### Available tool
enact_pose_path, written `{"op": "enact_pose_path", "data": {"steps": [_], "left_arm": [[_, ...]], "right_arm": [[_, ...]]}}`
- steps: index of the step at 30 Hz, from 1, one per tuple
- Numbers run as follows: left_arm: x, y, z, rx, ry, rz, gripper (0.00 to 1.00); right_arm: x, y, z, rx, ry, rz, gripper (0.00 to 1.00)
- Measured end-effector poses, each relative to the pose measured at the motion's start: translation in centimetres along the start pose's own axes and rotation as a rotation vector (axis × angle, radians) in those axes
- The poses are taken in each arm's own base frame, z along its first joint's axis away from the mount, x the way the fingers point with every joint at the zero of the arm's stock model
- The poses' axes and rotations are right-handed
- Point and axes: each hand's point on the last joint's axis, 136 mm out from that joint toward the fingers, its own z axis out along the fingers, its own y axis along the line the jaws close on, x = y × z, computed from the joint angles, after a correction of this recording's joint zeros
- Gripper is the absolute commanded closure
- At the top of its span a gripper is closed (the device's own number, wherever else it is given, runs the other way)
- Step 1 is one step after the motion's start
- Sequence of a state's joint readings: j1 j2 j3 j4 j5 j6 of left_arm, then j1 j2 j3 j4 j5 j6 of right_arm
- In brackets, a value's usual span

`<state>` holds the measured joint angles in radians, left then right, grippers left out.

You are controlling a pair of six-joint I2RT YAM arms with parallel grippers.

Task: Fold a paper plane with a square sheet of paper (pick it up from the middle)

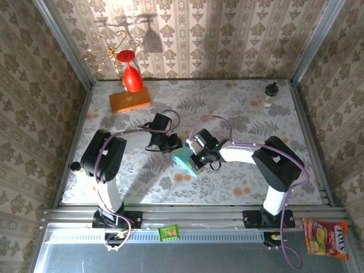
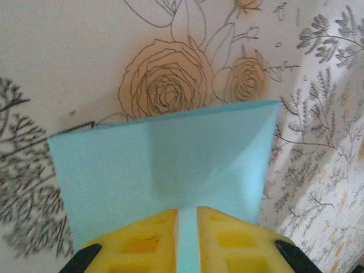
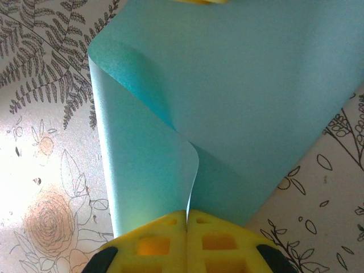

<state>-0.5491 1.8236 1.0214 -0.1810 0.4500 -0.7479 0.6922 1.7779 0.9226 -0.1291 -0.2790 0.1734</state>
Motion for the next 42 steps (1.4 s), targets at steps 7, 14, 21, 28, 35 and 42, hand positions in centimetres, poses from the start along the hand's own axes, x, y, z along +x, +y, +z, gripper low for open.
{"op": "enact_pose_path", "data": {"steps": [7,14,21,28,35,42], "left_arm": [[-1.3,-2.2,-4.7,0.030,-0.137,-0.004,0.71],[1.9,-2.3,-3.9,0.025,-0.113,-0.063,0.74],[4.4,-1.1,-2.2,0.014,-0.081,-0.147,0.84],[4.5,-2.3,-1.7,0.053,-0.088,-0.158,0.87],[5.3,-1.9,-0.8,0.045,-0.069,-0.171,0.88],[6.0,-1.0,-0.6,0.026,-0.056,-0.191,0.89]], "right_arm": [[-0.3,0.0,0.2,-0.014,0.007,0.026,0.92],[-0.6,0.0,0.4,-0.029,0.014,0.051,0.92],[-0.6,0.0,0.3,-0.032,0.019,0.061,0.92],[-0.7,0.0,0.4,-0.035,0.023,0.064,0.92],[-0.8,0.0,0.5,-0.037,0.025,0.067,0.91],[-0.8,-0.1,0.4,-0.042,0.025,0.073,0.91]]}}
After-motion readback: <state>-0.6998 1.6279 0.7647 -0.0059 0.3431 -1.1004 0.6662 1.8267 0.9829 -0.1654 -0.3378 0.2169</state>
